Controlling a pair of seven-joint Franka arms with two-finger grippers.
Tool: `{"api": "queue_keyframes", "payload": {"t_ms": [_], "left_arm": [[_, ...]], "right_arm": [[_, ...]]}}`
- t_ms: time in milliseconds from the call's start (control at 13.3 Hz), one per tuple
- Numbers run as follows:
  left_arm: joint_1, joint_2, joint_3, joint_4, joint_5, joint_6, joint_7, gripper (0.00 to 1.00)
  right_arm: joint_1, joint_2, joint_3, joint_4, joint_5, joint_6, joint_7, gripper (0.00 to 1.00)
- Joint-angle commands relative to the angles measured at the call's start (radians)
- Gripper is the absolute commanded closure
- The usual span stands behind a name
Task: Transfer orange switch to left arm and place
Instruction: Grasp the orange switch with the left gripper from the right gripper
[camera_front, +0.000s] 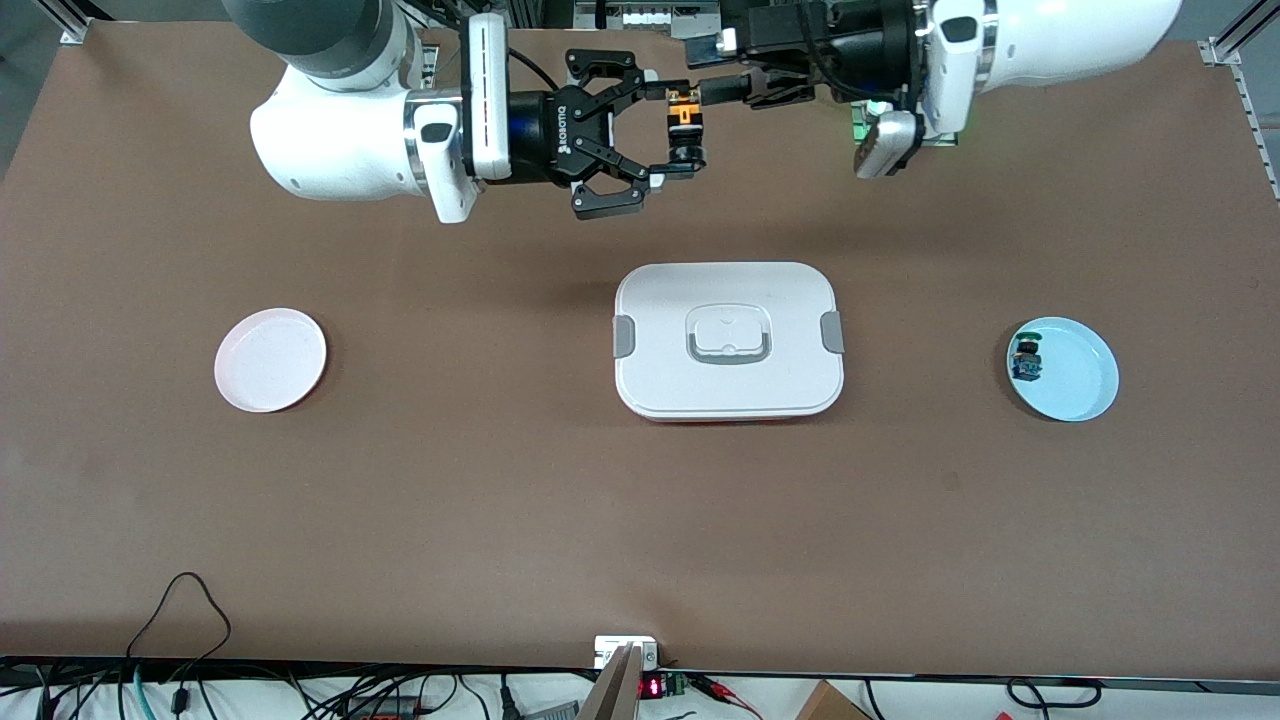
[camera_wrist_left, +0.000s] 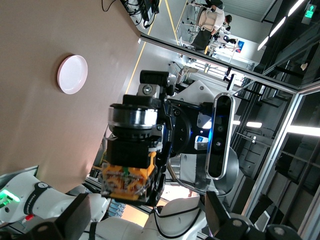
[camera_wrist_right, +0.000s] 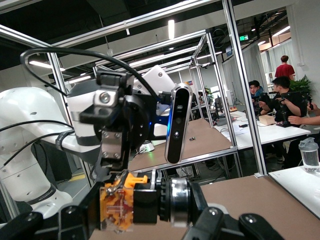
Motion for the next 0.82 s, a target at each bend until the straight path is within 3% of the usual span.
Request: {"api": "queue_keyframes", "payload": {"t_ms": [0, 300, 749], "left_arm": [[0.015, 0.029, -0.013, -0.003, -0.026, 0.006, 0.129, 0.0], [0.024, 0.04, -0.011, -0.002, -0.026, 0.001, 0.137, 0.03], [0.044, 0.051, -0.007, 0.006, -0.023, 0.001, 0.148, 0.46]], "right_arm": [[0.018, -0.008, 0.0, -0.013, 0.038, 0.029, -0.028, 1.0], [0.021, -0.01, 0.0, -0.021, 0.047, 0.034, -0.028, 1.0], [0.021, -0.012, 0.0, -0.022, 0.047, 0.036, -0.028, 1.0]]}}
